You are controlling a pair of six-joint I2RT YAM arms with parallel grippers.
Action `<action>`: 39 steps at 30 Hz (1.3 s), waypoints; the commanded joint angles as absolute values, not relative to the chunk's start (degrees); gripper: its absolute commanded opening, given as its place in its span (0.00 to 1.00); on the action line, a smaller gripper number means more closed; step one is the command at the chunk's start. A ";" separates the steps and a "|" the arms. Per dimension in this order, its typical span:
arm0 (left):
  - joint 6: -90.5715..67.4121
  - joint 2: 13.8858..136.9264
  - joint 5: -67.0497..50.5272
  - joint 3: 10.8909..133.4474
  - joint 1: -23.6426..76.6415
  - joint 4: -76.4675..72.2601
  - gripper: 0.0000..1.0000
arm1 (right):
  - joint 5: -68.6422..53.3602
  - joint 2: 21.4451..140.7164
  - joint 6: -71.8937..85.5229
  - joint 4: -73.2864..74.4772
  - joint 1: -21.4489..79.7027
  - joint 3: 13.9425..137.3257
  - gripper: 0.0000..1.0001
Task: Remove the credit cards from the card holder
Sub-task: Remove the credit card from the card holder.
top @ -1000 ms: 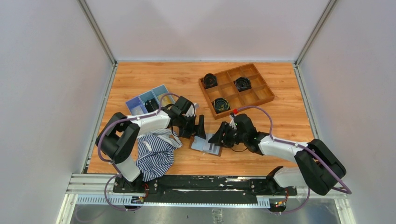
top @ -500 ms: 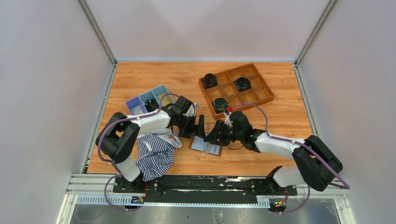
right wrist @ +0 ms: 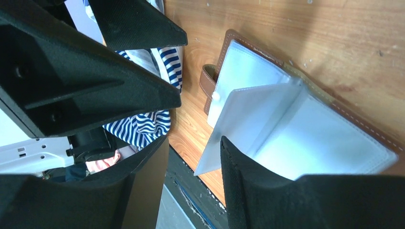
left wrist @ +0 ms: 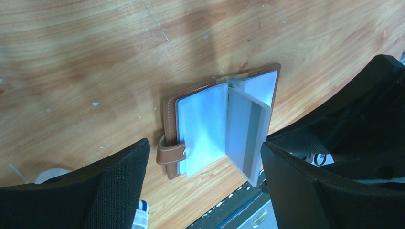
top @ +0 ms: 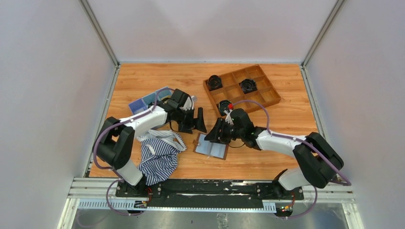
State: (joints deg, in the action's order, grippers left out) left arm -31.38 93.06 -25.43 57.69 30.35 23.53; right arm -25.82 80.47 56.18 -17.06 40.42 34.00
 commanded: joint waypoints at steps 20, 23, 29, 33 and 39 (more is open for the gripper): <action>-35.53 91.04 -33.39 51.85 32.19 17.67 0.90 | -16.97 70.62 53.20 -9.05 37.14 27.94 0.48; -37.13 91.97 -33.76 50.73 32.87 14.33 0.90 | -17.59 67.14 52.52 -6.95 33.44 24.50 0.48; -37.64 92.26 -32.69 51.33 34.42 13.01 0.90 | -19.52 62.67 50.62 -3.31 27.30 20.20 0.48; -37.06 93.72 -31.89 51.50 35.19 12.87 0.90 | -20.19 61.46 49.96 -2.13 25.40 19.14 0.48; -36.44 96.83 -28.91 52.14 35.17 13.35 0.90 | -20.79 61.27 49.92 -1.67 25.09 19.41 0.48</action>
